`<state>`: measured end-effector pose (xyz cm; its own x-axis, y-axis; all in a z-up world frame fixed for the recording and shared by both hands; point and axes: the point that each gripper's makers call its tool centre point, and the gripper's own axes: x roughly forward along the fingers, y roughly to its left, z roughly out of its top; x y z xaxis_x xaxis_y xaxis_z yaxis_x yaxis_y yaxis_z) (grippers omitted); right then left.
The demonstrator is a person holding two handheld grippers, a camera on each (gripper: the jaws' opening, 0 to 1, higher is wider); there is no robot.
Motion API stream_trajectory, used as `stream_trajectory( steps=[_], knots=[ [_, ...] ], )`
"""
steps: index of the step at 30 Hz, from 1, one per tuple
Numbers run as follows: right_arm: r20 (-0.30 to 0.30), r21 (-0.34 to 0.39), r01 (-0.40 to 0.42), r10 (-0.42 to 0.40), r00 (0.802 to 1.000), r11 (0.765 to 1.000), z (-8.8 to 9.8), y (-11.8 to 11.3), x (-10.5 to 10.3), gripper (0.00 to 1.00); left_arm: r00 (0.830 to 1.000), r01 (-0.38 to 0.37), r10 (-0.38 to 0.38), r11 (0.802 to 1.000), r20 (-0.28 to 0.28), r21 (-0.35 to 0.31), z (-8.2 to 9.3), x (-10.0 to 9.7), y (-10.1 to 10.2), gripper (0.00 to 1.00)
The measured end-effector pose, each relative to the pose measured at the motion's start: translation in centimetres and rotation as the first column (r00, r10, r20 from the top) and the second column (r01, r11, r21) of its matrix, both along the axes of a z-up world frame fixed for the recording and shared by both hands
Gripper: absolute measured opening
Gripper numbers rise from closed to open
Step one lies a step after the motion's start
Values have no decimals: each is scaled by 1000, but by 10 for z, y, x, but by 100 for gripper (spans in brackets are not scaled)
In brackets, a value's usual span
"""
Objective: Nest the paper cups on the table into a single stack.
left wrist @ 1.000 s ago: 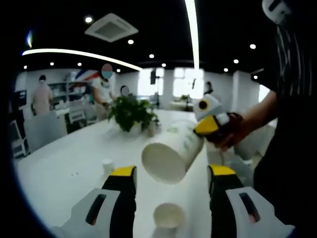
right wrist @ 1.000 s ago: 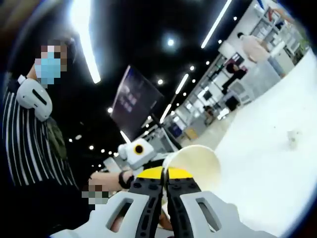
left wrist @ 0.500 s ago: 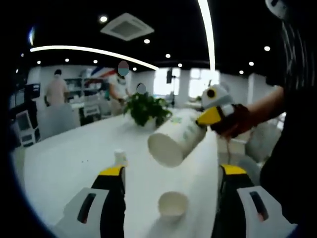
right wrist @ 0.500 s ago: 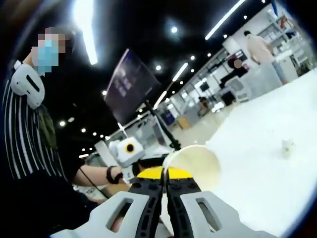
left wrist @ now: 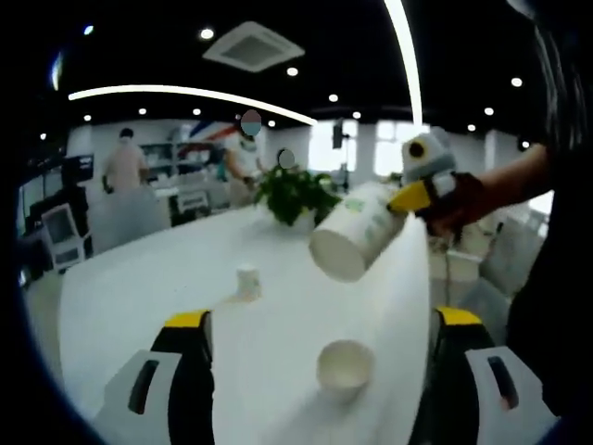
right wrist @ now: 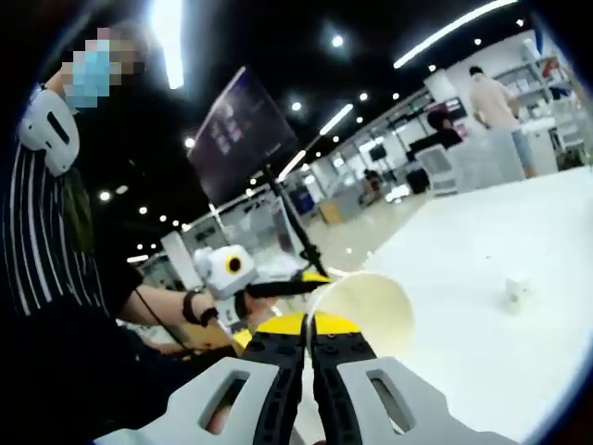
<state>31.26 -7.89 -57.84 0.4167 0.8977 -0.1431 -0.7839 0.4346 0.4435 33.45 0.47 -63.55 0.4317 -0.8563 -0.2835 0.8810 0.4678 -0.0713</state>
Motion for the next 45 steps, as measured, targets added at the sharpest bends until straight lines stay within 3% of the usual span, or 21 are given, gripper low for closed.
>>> stream_trajectory(
  steps=[5,9,11,12,14,16,20,21,23,25,30,35,38,45],
  knots=[
    [-2,-87,-27,27,1000,996,-9,2,2,0,999,-33,33,999,-20,-1,-4,6,9,99],
    [22,-216,-65,72,997,974,-20,4,1,0,998,-63,64,998,-11,15,-5,12,18,99],
    [83,-351,-70,106,991,934,-31,4,4,0,997,-80,80,997,-7,19,-5,15,23,99],
    [114,-422,-94,156,981,902,-37,7,3,0,996,-89,89,996,-4,27,-7,17,27,99],
    [93,-500,-154,230,969,852,-51,13,-5,0,994,-105,106,994,-8,37,-10,20,32,99],
    [95,-540,-181,273,957,822,-56,19,-8,0,993,-117,117,992,0,49,-12,22,37,99],
    [81,-676,-238,390,917,698,-74,27,-16,0,993,-119,119,991,8,58,-13,23,44,98],
    [80,-716,-245,426,901,654,-80,28,-17,0,993,-120,119,990,7,68,-15,23,46,98],
    [73,-743,-257,457,886,618,-87,32,-18,0,993,-121,121,990,6,74,-16,23,49,99],
    [55,-751,-272,467,882,602,-92,35,-21,0,993,-119,119,991,-3,64,-15,21,48,99],
    [9,-812,-310,541,841,494,-113,35,-28,0,994,-110,111,992,-10,69,-20,17,47,99],
    [-4,-809,-332,561,828,485,-124,38,-33,0,995,-98,100,993,-13,71,-21,13,46,97],
    [-8,-826,-330,575,818,457,-127,36,-33,0,995,-97,98,993,-17,65,-22,11,45,97],
    [-18,-837,-332,584,812,435,-133,36,-31,0,996,-75,78,994,-32,74,-29,4,40,97]
  ],
)
